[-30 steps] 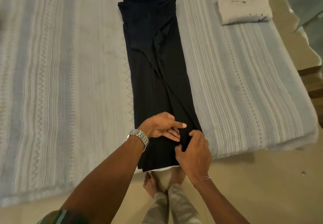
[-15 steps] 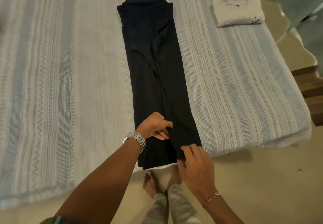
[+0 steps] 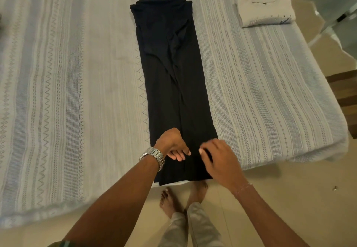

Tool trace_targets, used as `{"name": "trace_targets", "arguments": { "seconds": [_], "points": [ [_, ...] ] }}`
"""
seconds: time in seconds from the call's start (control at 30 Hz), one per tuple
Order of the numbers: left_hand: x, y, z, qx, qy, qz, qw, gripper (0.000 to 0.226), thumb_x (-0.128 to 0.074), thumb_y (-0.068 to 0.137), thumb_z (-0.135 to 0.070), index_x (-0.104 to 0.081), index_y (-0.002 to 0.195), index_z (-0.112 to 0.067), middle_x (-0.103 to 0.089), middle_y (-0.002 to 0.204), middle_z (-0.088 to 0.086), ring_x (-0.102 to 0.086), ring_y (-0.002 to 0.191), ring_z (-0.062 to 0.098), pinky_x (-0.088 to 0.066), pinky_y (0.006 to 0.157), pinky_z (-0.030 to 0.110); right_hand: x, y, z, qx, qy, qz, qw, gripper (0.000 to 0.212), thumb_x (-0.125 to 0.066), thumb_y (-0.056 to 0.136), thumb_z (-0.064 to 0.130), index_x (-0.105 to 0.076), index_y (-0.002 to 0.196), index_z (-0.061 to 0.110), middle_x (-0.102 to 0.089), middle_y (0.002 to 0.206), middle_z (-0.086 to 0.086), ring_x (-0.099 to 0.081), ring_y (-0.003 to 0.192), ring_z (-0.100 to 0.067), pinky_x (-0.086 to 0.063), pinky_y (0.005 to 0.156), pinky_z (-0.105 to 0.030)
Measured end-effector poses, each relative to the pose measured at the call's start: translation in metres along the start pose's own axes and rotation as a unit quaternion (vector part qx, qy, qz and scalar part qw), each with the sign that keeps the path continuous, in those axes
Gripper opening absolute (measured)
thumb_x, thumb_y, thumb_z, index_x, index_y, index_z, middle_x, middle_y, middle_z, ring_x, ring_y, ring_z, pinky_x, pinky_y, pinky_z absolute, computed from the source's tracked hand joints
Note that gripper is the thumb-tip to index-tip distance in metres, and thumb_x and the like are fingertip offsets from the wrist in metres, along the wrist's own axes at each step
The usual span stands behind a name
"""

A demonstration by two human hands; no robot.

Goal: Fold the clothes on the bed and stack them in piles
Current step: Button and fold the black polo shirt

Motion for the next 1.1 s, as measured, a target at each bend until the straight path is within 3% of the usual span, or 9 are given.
{"name": "trace_targets", "arguments": {
  "seconds": [0.07, 0.17, 0.3, 0.4, 0.5, 0.63, 0.8, 0.93, 1.1],
  "points": [
    [-0.003, 0.001, 0.001, 0.021, 0.018, 0.017, 0.999, 0.017, -0.076, 0.09, -0.021, -0.068, 0.08, -0.01, -0.074, 0.067, 0.0, -0.07, 0.066, 0.011, -0.056, 0.068, 0.022, -0.002, 0.023, -0.006, -0.001, 0.007, -0.008, 1.0, 0.032, -0.051, 0.104, 0.029, -0.059, 0.132, 0.016, -0.057, 0.132, -0.002, -0.054, 0.119, -0.017, -0.051, 0.099, -0.033],
    [-0.005, 0.002, 0.003, 0.04, 0.025, 0.027, 0.998, 0.018, -0.075, 0.092, -0.024, -0.068, 0.081, -0.012, -0.074, 0.069, -0.001, -0.069, 0.068, 0.009, -0.055, 0.07, 0.021, -0.032, 0.046, -0.016, 0.014, -0.04, 0.074, 0.996, 0.052, -0.037, 0.107, 0.039, -0.037, 0.156, 0.02, -0.032, 0.163, -0.006, -0.028, 0.151, -0.024, -0.031, 0.122, -0.04],
    [-0.007, 0.003, 0.009, 0.053, 0.02, 0.037, 0.998, 0.018, -0.075, 0.092, -0.027, -0.068, 0.083, -0.013, -0.074, 0.07, -0.003, -0.069, 0.07, 0.007, -0.053, 0.071, 0.02, -0.057, 0.057, -0.041, -0.08, -0.148, 0.146, 0.975, 0.069, -0.007, 0.102, 0.055, -0.008, 0.163, 0.025, -0.003, 0.171, -0.008, 0.001, 0.157, -0.036, -0.007, 0.126, -0.053],
    [-0.005, 0.004, 0.009, 0.044, 0.033, 0.038, 0.998, 0.019, -0.076, 0.09, -0.029, -0.068, 0.083, -0.013, -0.074, 0.069, -0.003, -0.07, 0.069, 0.008, -0.054, 0.076, 0.022, -0.053, 0.075, -0.032, -0.097, -0.169, 0.12, 0.973, 0.071, -0.005, 0.102, 0.054, -0.008, 0.163, 0.017, -0.001, 0.17, -0.015, 0.002, 0.156, -0.037, 0.0, 0.124, -0.054],
    [0.006, 0.003, 0.003, 0.028, 0.06, 0.034, 0.997, 0.022, -0.078, 0.088, -0.033, -0.069, 0.082, -0.014, -0.074, 0.072, -0.002, -0.069, 0.068, 0.009, -0.054, 0.08, 0.024, -0.046, 0.099, -0.021, -0.056, -0.157, 0.094, 0.982, 0.063, -0.011, 0.108, 0.044, -0.01, 0.163, 0.015, -0.005, 0.17, -0.012, -0.002, 0.157, -0.03, -0.005, 0.126, -0.05],
    [0.061, 0.003, -0.012, -0.024, 0.017, -0.11, 0.994, 0.022, -0.075, 0.089, -0.034, -0.072, 0.083, -0.012, -0.073, 0.064, -0.003, -0.066, 0.056, 0.009, -0.053, 0.065, 0.025, -0.055, 0.137, -0.015, 0.012, -0.123, 0.133, 0.983, 0.068, -0.002, 0.102, 0.043, -0.011, 0.163, 0.013, -0.006, 0.171, -0.008, -0.004, 0.158, -0.026, -0.015, 0.127, -0.049],
    [0.142, 0.0, -0.05, -0.137, -0.075, -0.351, 0.923, 0.019, -0.07, 0.087, -0.026, -0.07, 0.075, -0.011, -0.071, 0.067, 0.0, -0.068, 0.067, 0.014, -0.057, 0.071, 0.031, -0.057, 0.194, -0.023, 0.026, -0.135, 0.108, 0.985, 0.063, -0.012, 0.106, 0.042, -0.019, 0.162, 0.013, -0.014, 0.169, -0.01, -0.011, 0.157, -0.028, -0.007, 0.125, -0.047],
    [0.184, 0.003, -0.086, -0.188, -0.092, -0.44, 0.873, 0.007, -0.068, 0.091, -0.021, -0.065, 0.084, -0.019, -0.067, 0.071, -0.006, -0.064, 0.067, 0.007, -0.052, 0.066, 0.025, -0.057, 0.245, -0.029, 0.043, -0.131, 0.087, 0.987, 0.059, -0.015, 0.108, 0.039, -0.024, 0.161, 0.013, -0.019, 0.168, -0.01, -0.012, 0.157, -0.026, -0.008, 0.126, -0.045],
    [0.227, 0.021, -0.126, -0.193, -0.102, -0.479, 0.85, 0.018, -0.073, 0.091, -0.029, -0.057, 0.097, -0.021, -0.063, 0.076, -0.008, -0.061, 0.068, 0.004, -0.043, 0.06, 0.016, -0.051, 0.302, -0.043, 0.083, -0.129, 0.082, 0.985, 0.057, -0.02, 0.109, 0.035, -0.022, 0.161, 0.012, -0.019, 0.168, -0.009, -0.013, 0.157, -0.025, -0.007, 0.126, -0.041]
  ]
}}
Point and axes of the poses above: each hand's wrist, its own y-axis towards the middle knuckle, its own x-axis out of the back of the hand, z = x × y, the point moved 8 cm from there along y, towards the middle knuckle
